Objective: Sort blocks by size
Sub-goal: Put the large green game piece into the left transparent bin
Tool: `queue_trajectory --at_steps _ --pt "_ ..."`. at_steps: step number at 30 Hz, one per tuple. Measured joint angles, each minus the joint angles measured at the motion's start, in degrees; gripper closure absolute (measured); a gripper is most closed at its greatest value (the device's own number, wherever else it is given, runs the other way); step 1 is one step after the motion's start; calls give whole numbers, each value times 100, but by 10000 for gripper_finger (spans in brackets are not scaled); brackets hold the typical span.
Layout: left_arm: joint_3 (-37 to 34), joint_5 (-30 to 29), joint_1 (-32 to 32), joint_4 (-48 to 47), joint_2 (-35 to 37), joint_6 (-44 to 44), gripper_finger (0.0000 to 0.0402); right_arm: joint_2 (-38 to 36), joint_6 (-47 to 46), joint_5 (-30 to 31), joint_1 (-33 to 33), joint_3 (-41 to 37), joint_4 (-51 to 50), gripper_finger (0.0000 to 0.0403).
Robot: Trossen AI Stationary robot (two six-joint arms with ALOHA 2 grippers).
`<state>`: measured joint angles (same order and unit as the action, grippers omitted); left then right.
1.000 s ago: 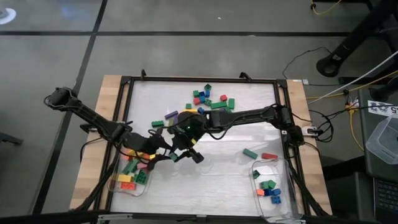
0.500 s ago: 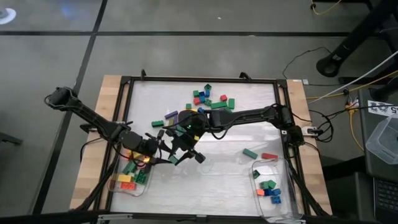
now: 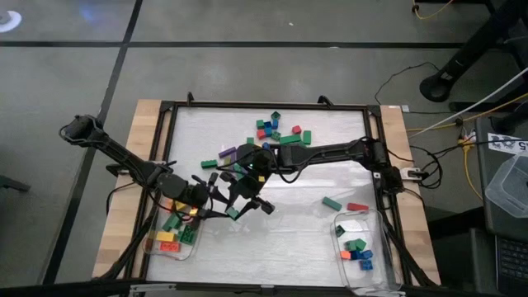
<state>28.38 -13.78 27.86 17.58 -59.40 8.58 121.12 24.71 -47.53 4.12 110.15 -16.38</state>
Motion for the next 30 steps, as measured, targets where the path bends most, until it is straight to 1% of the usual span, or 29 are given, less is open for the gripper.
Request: queue_trajectory --at_steps 6,14,21,30 --pt "0 2 0 20 0 -4 233 1 57 12 0 1 3 249" --pt "-1 14 -4 317 -1 -153 233 2 280 30 0 2 124 249" --pt "-2 72 45 615 -2 -300 233 2 328 -203 0 11 339 249" --pt "-2 46 106 955 -1 -455 233 2 448 -312 4 9 553 249"
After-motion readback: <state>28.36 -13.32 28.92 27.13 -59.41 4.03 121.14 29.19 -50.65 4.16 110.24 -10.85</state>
